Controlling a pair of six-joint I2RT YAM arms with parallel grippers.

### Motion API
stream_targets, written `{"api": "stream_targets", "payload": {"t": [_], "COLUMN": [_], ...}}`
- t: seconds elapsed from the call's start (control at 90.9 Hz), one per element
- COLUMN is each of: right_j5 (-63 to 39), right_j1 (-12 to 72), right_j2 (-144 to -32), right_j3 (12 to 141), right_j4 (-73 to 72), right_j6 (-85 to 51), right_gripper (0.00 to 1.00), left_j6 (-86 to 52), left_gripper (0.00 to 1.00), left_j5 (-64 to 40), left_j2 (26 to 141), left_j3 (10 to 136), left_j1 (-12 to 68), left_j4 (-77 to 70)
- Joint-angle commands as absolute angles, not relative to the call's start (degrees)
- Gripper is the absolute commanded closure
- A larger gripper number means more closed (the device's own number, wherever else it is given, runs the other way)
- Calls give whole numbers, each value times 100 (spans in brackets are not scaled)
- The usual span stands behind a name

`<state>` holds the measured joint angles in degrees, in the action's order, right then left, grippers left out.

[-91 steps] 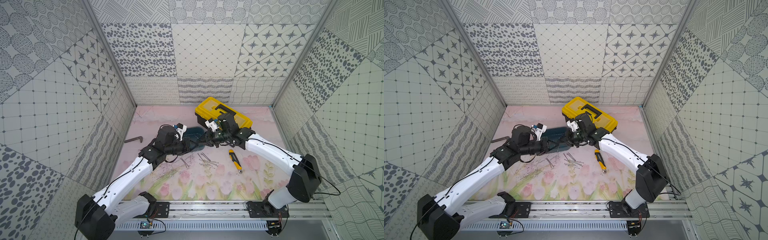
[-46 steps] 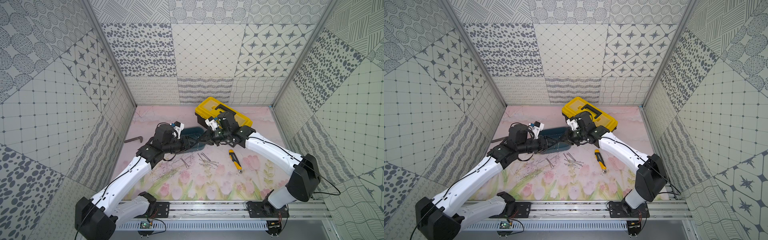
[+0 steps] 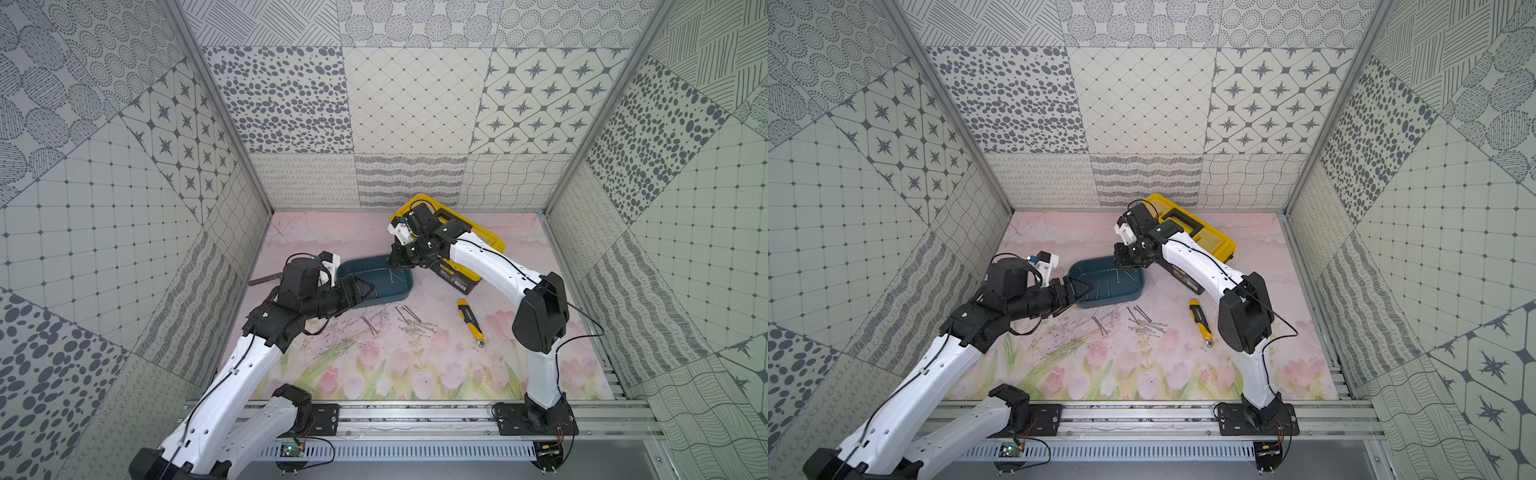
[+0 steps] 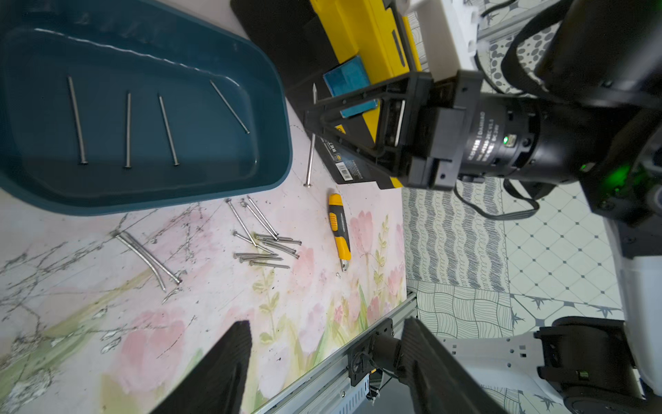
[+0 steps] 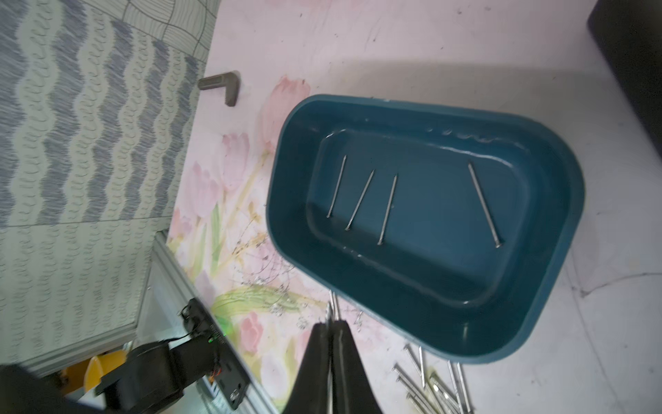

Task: Put the nails on the desktop into the storage box
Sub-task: Place the nail in the storage box.

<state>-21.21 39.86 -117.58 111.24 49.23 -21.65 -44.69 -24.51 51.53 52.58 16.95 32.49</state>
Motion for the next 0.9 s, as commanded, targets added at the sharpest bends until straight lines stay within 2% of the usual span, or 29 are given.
{"api": "stream_targets", "payload": {"t": [0.0, 0.154, 0.418, 0.891], "right_j5": [-1476, -1186, -1181, -1068], "right_j1": [4012, 4061, 4094, 4131], "right_j2": [-12190, -12702, -13217, -13549], "right_j3": [11801, 12324, 12543, 12480], "right_j4": [5438, 5587, 5581, 5475], "right_j6": [-1084, -652, -670, -825], "right_gripper": [100, 100, 100, 100], "left_j6": [-4169, -4006, -3834, -3703], "left_gripper": [27, 25, 23, 19], "left_j5": [-2209, -2253, -2321, -2320], "left_j2": [4963, 4893, 4926, 5105], "left_j3": [5221, 5278, 5343, 5331], "left_j1": [1431, 1224, 1037, 1008], "left_j4": [4287, 4528, 4701, 4746]}}
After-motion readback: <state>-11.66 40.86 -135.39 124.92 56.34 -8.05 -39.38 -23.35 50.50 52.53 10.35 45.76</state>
